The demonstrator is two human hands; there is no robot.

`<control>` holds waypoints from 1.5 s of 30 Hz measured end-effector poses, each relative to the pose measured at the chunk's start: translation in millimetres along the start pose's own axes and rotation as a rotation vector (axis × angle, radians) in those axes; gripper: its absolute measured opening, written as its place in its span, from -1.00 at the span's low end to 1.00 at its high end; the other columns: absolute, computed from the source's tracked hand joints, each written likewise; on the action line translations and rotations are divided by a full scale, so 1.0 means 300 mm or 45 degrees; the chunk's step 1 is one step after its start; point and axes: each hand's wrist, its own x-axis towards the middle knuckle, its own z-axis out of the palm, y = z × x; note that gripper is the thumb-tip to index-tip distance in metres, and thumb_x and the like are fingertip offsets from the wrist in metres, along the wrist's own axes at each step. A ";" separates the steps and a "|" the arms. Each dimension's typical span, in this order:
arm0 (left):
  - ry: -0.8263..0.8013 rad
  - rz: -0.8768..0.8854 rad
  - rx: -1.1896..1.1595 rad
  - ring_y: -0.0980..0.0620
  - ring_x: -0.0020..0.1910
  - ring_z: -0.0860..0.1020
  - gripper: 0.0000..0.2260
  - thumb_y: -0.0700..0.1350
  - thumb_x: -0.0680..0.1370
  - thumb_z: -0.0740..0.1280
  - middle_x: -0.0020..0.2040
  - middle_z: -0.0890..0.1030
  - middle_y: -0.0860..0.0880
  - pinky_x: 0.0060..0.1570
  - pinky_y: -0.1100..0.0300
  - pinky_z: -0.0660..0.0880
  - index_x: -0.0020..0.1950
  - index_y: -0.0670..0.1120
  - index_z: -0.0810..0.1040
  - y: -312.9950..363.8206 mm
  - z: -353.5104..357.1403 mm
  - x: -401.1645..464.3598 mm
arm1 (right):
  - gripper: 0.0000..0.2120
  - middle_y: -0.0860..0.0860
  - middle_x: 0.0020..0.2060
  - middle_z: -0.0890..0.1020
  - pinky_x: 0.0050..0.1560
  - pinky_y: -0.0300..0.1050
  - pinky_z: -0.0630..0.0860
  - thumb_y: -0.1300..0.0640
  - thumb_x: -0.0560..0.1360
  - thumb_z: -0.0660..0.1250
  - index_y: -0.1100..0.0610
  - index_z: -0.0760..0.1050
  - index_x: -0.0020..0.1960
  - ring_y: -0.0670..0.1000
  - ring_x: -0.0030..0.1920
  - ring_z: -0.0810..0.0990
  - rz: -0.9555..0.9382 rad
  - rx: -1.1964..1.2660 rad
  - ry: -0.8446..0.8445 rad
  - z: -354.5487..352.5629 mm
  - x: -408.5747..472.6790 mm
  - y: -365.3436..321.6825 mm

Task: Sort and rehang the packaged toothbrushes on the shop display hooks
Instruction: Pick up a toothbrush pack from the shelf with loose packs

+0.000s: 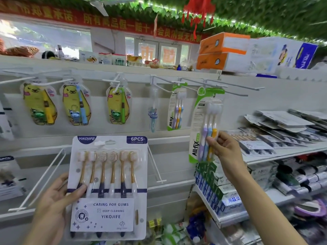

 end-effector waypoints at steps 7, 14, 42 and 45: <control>0.019 -0.014 -0.029 0.08 -0.17 0.70 -0.53 -0.52 0.39 0.28 -0.02 0.73 -0.05 -0.18 0.20 0.65 0.19 -0.13 0.56 -0.001 -0.007 0.027 | -0.81 0.06 0.00 0.73 -0.04 -0.17 0.60 0.22 0.60 0.31 0.20 0.59 0.18 0.04 0.02 0.71 0.013 -0.001 -0.006 0.037 0.061 0.031; 0.043 -0.037 -0.054 0.00 -0.18 0.70 -0.57 -0.46 0.30 0.34 -0.09 0.73 -0.07 -0.21 0.13 0.66 0.10 -0.12 0.59 -0.001 -0.010 0.034 | -0.85 0.03 -0.03 0.74 -0.06 -0.12 0.65 0.19 0.60 0.32 0.15 0.60 0.14 0.01 -0.03 0.73 0.072 -0.026 -0.029 0.085 0.199 0.057; 0.224 0.072 -0.025 0.04 -0.20 0.70 -0.53 -0.48 0.28 0.37 -0.06 0.73 -0.12 -0.21 0.24 0.65 0.14 -0.14 0.58 0.025 -0.124 -0.009 | -0.72 0.19 0.15 0.59 0.10 -0.02 0.44 0.09 0.59 0.36 0.22 0.50 0.23 0.09 0.08 0.54 0.221 -0.227 0.178 0.289 0.563 0.273; 0.172 0.049 -0.002 0.00 -0.14 0.71 -0.44 -0.26 0.11 0.63 -0.03 0.72 -0.14 -0.17 0.23 0.65 0.09 -0.10 0.63 0.035 -0.140 -0.017 | -0.41 0.19 0.38 0.45 0.13 -0.06 0.39 0.12 0.55 0.43 0.22 0.27 0.48 0.17 0.31 0.47 0.295 -0.269 0.302 0.285 0.526 0.257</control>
